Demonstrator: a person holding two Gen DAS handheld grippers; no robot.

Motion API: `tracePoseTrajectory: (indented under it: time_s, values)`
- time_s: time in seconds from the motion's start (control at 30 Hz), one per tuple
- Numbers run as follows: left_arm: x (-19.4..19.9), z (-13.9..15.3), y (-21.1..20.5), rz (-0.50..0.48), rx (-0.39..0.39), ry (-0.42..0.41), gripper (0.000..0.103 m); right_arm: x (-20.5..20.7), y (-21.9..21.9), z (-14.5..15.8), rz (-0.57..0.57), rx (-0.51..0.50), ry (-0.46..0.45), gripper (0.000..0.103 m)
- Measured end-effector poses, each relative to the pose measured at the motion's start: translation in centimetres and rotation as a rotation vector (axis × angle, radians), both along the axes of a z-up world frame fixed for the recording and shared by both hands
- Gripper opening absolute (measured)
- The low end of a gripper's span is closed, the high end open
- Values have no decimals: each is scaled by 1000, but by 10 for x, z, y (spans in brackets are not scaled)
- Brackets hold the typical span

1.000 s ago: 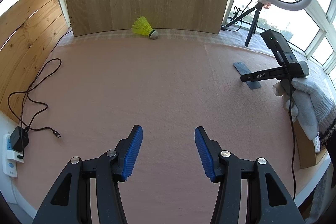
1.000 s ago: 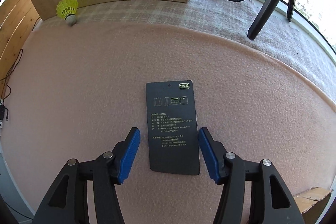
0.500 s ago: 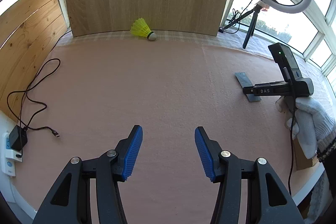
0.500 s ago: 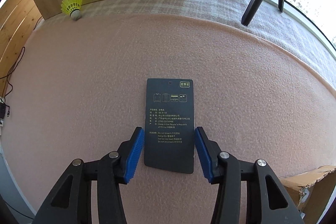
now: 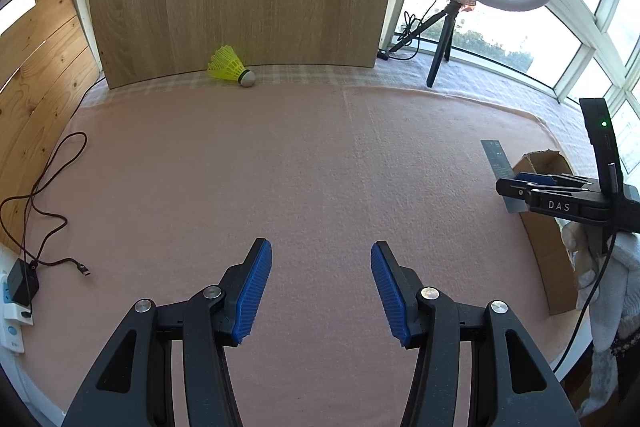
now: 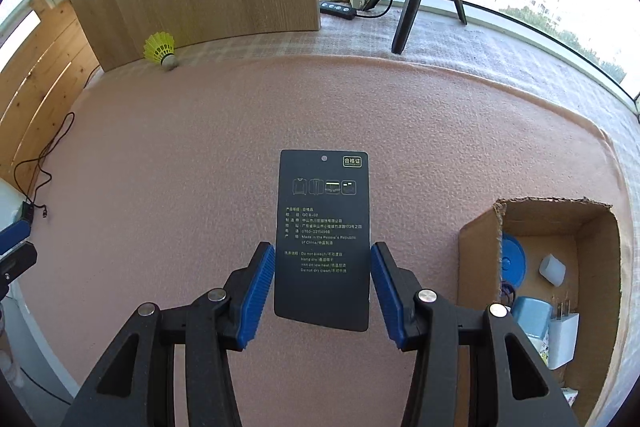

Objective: Organize objects
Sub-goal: 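Carry the black card into the box and open the right tool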

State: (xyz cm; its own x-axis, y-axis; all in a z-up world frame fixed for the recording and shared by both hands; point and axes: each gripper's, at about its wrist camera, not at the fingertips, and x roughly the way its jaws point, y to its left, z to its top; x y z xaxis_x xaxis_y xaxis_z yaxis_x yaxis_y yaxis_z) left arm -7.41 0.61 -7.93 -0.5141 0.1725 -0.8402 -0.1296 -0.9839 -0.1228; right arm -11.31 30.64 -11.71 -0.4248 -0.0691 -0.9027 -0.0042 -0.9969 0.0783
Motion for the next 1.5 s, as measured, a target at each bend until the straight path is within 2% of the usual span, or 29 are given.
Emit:
tracePoseTrajectory:
  time_s: [0.27,0.7,1.07,1.13,1.17,1.5]
  values:
    - [8,0,23,-55,7,2,55,51,44,35,-135,-9,69,45]
    - [12,3,37,-93,16,12,55,104,105,37,-314,68,59,45]
    - [14,9,24,-77,10,21,55,109,118,34,-344,94,55,46]
    - [15,10,23,-82,8,23,55,107,116,31,-343,113,33,58]
    - [16,11,23,-83,10,24,55,106,115,30,-347,125,35,60]
    - [9,10,21,-94,13,23,55,102,112,37,-365,136,59,61]
